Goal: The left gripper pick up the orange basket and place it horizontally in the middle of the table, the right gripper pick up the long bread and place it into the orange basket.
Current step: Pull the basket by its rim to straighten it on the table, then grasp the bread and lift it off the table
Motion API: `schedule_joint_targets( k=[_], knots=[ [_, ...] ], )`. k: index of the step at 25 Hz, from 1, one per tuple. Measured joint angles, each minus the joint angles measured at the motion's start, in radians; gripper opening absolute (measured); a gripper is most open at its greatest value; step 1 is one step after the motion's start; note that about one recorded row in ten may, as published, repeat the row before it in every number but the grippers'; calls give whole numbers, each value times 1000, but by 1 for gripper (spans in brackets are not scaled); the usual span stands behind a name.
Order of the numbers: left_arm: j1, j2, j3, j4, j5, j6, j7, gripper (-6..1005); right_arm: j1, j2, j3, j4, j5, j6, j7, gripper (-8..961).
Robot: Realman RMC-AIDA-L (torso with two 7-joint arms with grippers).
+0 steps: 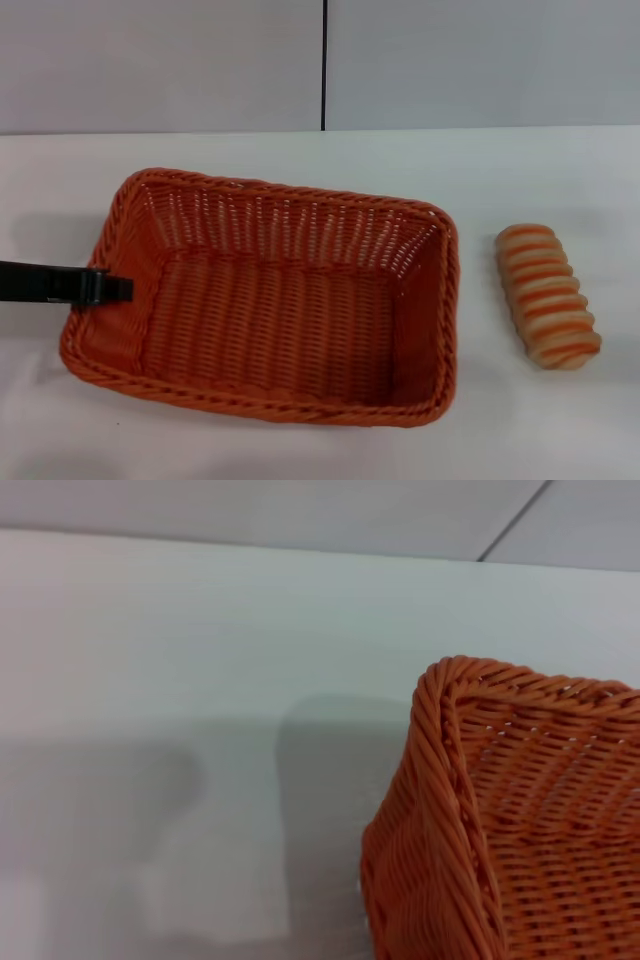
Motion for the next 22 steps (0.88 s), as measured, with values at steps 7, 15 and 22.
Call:
schedule_joint_targets(
  k=[7,15,22],
  knots=[
    [-2,4,-54,-39,-58,-10,1,311,-1,-3,0,0,0,1,0,604],
    [-36,12,-163,-36,-85,28,16,530,-1,-4,0,-11,0,-1,3,589],
    [-87,13,-396,-62,-209,55,167,554,-10,-4,-1,-158,-61,94,185,575]
  ],
)
